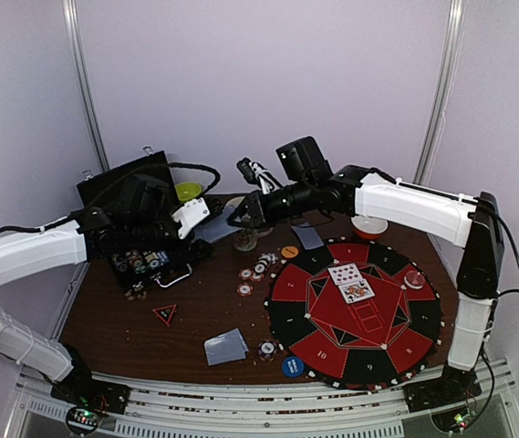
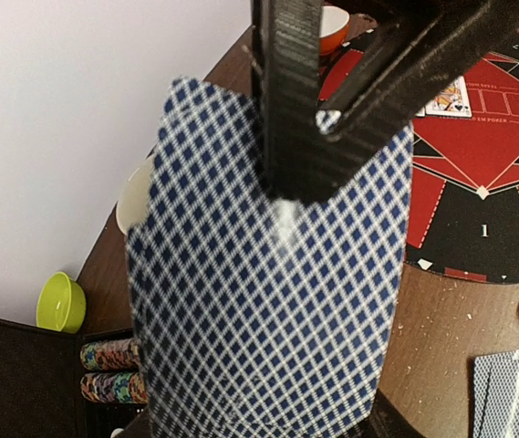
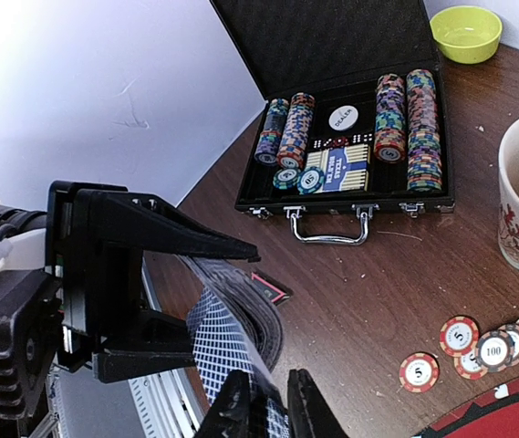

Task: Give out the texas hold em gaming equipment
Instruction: Pick up the poker card from the face-down deck piles, then distribute the poker card in the community card area.

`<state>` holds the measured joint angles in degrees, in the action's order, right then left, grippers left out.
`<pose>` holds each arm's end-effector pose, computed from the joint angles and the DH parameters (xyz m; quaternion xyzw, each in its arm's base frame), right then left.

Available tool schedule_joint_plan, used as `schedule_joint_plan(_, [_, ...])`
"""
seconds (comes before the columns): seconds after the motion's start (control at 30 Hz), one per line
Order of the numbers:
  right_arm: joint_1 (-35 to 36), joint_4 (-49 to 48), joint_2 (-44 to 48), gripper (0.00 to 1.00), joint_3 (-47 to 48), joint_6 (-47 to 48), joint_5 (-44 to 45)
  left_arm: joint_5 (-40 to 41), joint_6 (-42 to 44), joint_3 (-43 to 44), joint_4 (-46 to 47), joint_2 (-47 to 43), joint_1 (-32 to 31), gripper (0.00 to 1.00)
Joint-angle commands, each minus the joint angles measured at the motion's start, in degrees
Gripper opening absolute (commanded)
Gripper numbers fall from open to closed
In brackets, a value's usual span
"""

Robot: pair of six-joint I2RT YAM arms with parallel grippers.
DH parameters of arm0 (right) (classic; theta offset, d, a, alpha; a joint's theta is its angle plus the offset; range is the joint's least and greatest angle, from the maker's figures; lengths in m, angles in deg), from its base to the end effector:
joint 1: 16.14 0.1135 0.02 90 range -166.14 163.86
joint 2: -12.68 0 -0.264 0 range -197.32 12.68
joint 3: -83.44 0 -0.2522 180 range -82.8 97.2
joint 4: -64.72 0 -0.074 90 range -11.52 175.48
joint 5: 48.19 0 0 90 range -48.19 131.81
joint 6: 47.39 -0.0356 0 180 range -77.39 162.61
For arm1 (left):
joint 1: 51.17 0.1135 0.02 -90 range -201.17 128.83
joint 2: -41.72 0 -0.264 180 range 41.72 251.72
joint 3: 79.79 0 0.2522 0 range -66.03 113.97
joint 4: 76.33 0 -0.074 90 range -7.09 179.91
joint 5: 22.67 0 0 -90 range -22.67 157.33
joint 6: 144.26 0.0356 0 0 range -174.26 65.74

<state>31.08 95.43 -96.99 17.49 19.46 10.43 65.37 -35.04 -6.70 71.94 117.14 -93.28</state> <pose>0.2947 0.3457 0.3351 -0.3101 0.7702 0.4804 0.2827 0.2190 -0.1996 0.2974 0.4573 0.7555 -0.1079 0.4566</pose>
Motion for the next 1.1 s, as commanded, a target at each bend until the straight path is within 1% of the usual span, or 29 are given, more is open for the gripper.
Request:
schedule_joint_plan(0.0, [-0.2, 4.0, 2.6, 0.14, 2.3, 1.8, 2.1, -0.3, 0.4, -0.3, 3.0, -1.4, -0.2, 0.52])
schedule_joint_plan(0.07, [-0.3, 5.0, 2.7, 0.1, 2.8, 2.3, 2.3, -0.2, 0.4, -0.4, 3.1, -1.4, -0.2, 0.52])
schedule_joint_plan(0.17, [-0.3, 6.6, 2.9, 0.0, 3.7, 3.2, 2.8, -0.2, 0.4, -0.3, 3.1, -1.4, -0.2, 0.52])
schedule_joint_plan(0.33, [-1.0, 9.7, 5.0, 0.0, 5.1, 4.4, 5.1, -0.2, 0.4, -0.4, 3.0, -1.5, -0.2, 0.52])
schedule_joint_plan(0.43, [-2.6, 12.9, 8.4, 0.0, 5.1, 4.7, 9.0, 0.0, 0.4, -0.4, 3.0, -1.6, -0.2, 0.52])
schedule_joint_plan(0.53, [-4.4, 18.2, 13.3, 0.0, 4.9, 5.1, 17.7, 0.0, 0.3, -0.3, 3.0, -1.5, -0.2, 0.52])
schedule_joint_plan(0.6, [-5.3, 24.4, 15.5, 0.0, 4.8, 4.3, 27.8, 0.0, 0.4, -0.3, 3.1, -1.4, -0.2, 0.52])
schedule_joint_plan(0.7, [-5.9, 37.0, 16.5, 0.0, 3.0, 3.0, 45.2, 0.0, 0.3, -0.3, 3.0, -1.3, -0.2, 0.52])
schedule_joint_plan(0.73, [-6.0, 41.2, 16.4, 0.0, 1.5, 1.7, 52.4, -0.1, 0.3, -0.2, 3.1, -1.3, -0.2, 0.52])
schedule_joint_plan(0.77, [-6.0, 45.1, 15.9, 0.0, 0.0, 0.1, 56.2, -0.2, 0.3, -0.2, 3.1, -1.3, -0.2, 0.52])
schedule_joint_plan(0.83, [-6.0, 51.6, 14.5, 0.0, -3.6, -3.3, 61.3, -0.3, 0.3, -0.2, 3.1, -1.3, -0.2, 0.52])
schedule_joint_plan(0.93, [-5.9, 59.5, 11.9, 0.0, -8.7, -8.9, 66.2, -0.4, 0.2, -0.1, 3.1, -0.9, -0.2, 0.52])
schedule_joint_plan(0.97, [-5.9, 60.8, 11.3, 0.0, -10.6, -10.0, 67.0, -0.4, 0.2, -0.1, 3.1, -0.9, -0.2, 0.52])
schedule_joint_plan(1.07, [-5.6, 60.8, 9.7, 0.0, -17.2, -11.0, 64.9, -0.4, 0.2, -0.2, 3.0, -1.2, -0.2, 0.52])
